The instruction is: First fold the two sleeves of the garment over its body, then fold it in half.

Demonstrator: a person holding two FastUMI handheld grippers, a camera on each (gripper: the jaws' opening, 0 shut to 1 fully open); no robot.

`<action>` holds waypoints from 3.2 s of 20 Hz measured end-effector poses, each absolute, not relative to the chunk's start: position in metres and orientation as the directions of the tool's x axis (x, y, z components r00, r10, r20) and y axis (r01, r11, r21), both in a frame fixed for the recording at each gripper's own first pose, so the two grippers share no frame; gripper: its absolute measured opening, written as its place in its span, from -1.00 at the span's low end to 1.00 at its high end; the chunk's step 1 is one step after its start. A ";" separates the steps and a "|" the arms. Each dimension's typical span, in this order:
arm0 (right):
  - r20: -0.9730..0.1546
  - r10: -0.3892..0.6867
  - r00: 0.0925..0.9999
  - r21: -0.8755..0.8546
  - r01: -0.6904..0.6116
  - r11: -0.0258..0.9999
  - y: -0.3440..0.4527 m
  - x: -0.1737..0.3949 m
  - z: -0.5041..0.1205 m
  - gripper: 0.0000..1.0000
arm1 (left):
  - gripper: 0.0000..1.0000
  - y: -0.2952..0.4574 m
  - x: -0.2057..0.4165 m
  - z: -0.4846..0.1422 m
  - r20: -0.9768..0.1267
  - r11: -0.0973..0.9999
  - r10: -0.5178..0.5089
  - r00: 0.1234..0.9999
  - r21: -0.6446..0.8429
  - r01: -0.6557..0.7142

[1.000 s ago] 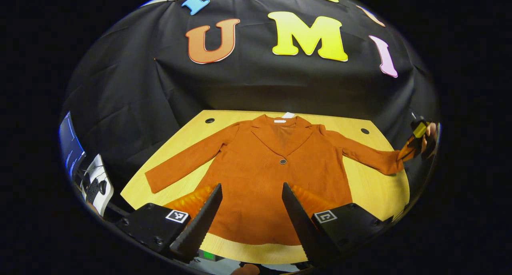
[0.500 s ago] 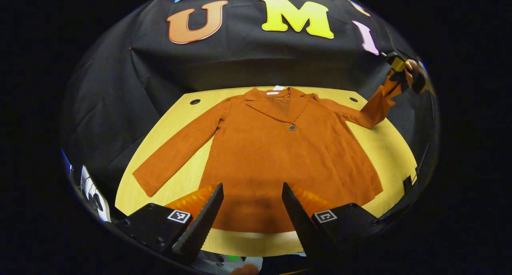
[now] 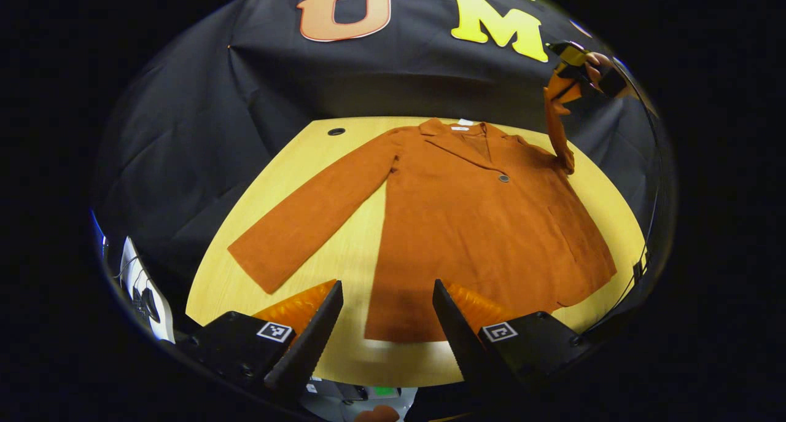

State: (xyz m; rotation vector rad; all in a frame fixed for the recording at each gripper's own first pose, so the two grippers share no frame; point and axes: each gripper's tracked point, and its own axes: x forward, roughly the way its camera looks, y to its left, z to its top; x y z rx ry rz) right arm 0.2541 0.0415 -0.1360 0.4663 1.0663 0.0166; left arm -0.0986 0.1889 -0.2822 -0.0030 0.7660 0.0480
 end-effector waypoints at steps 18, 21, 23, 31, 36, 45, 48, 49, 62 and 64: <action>-0.919 0.287 0.270 0.296 -0.006 0.955 0.304 0.263 -0.262 -0.92 | 0.93 0.253 -0.144 -0.327 -0.742 0.959 0.118 0.660 -0.088 -0.270; -0.921 0.272 0.279 0.288 0.014 0.958 0.307 0.267 -0.267 -0.90 | 0.93 0.253 -0.145 -0.329 -0.739 0.954 0.118 0.664 -0.100 -0.282; -0.919 0.274 0.283 0.292 0.022 0.956 0.307 0.266 -0.264 -0.79 | 0.92 0.255 -0.146 -0.328 -0.741 0.948 0.125 0.660 -0.106 -0.299; -0.892 0.328 0.310 0.342 -0.010 0.940 0.308 0.255 -0.225 0.04 | 0.92 0.277 -0.144 -0.322 -0.756 0.929 0.165 0.634 -0.096 -0.357; -0.882 0.363 0.300 0.367 -0.044 0.929 0.285 0.234 -0.194 0.98 | 0.92 0.298 -0.139 -0.321 -0.784 0.892 0.194 0.590 -0.110 -0.439; -0.875 0.313 0.370 0.302 -0.090 0.949 0.139 0.189 -0.176 0.89 | 0.98 0.349 -0.099 -0.327 -0.877 0.752 0.144 0.459 -0.205 -0.627; -0.868 0.302 0.393 0.267 -0.144 0.953 0.081 0.150 -0.187 0.96 | 0.97 0.364 -0.093 -0.336 -0.926 0.676 0.126 0.356 -0.182 -0.714; -0.869 0.291 0.400 0.246 -0.160 0.956 0.060 0.134 -0.193 0.96 | 0.97 0.370 -0.090 -0.338 -0.938 0.666 0.131 0.320 -0.156 -0.730; -0.887 0.248 0.390 0.293 0.059 0.954 -0.083 -0.030 -0.269 0.90 | 0.97 0.368 -0.054 -0.358 -0.997 0.460 -0.055 0.047 -0.067 -0.886; -0.882 0.260 0.393 0.310 0.068 0.948 -0.086 -0.033 -0.270 0.96 | 0.96 0.366 -0.050 -0.361 -0.997 0.455 -0.066 0.036 -0.062 -0.888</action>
